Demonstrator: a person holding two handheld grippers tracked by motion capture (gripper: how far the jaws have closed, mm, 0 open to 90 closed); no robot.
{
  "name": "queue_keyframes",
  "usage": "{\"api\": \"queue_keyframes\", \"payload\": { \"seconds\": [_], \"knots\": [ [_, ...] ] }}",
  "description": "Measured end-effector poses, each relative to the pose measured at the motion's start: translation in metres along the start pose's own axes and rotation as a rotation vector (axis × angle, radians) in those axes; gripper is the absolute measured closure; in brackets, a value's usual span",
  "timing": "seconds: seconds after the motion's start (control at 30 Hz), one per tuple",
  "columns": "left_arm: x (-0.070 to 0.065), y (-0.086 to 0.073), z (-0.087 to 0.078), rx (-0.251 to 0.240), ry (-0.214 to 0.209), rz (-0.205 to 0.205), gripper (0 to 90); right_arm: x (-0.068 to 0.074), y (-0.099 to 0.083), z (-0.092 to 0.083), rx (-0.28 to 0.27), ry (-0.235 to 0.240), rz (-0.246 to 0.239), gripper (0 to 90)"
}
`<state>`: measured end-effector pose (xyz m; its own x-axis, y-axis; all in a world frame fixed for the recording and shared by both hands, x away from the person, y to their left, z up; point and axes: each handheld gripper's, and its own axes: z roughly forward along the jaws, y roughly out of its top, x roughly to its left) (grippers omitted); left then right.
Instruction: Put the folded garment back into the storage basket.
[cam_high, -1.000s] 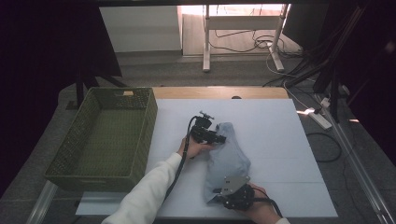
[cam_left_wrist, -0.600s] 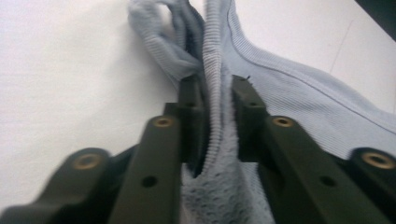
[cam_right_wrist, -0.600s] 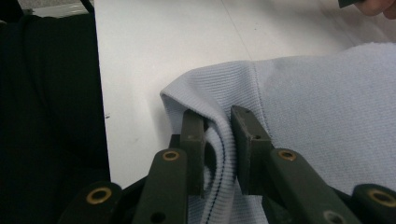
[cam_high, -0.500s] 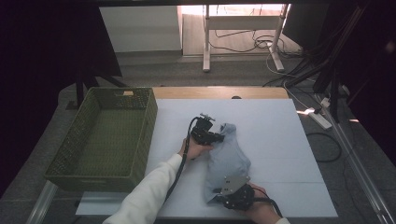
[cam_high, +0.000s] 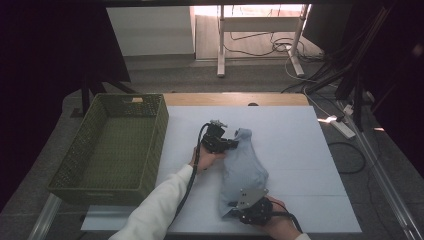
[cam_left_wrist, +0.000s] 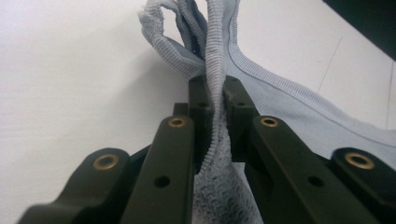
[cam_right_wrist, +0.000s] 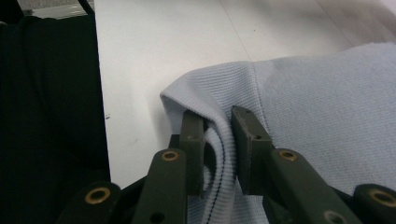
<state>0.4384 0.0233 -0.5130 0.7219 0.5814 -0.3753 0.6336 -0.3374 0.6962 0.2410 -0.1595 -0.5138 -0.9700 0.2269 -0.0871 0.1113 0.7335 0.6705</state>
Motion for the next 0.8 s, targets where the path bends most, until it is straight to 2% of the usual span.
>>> {"api": "queue_keyframes", "payload": {
  "seconds": [0.2, 0.4, 0.5, 0.8],
  "knots": [
    [-0.001, 0.001, -0.006, -0.014, 0.003, 0.000, 83.8, -0.001, 0.002, -0.001, -0.010, 0.005, 0.013, 75.8],
    [0.001, 0.001, -0.021, -0.043, 0.013, -0.004, 83.9, -0.001, 0.006, -0.003, -0.064, 0.005, 0.031, 76.0],
    [0.002, 0.001, -0.028, -0.058, 0.015, -0.006, 83.9, 0.000, 0.009, -0.004, -0.084, -0.002, 0.023, 76.3],
    [-0.002, 0.003, -0.033, -0.084, 0.012, 0.008, 83.9, -0.002, 0.016, -0.009, -0.123, -0.008, 0.034, 76.7]
  ]
}}
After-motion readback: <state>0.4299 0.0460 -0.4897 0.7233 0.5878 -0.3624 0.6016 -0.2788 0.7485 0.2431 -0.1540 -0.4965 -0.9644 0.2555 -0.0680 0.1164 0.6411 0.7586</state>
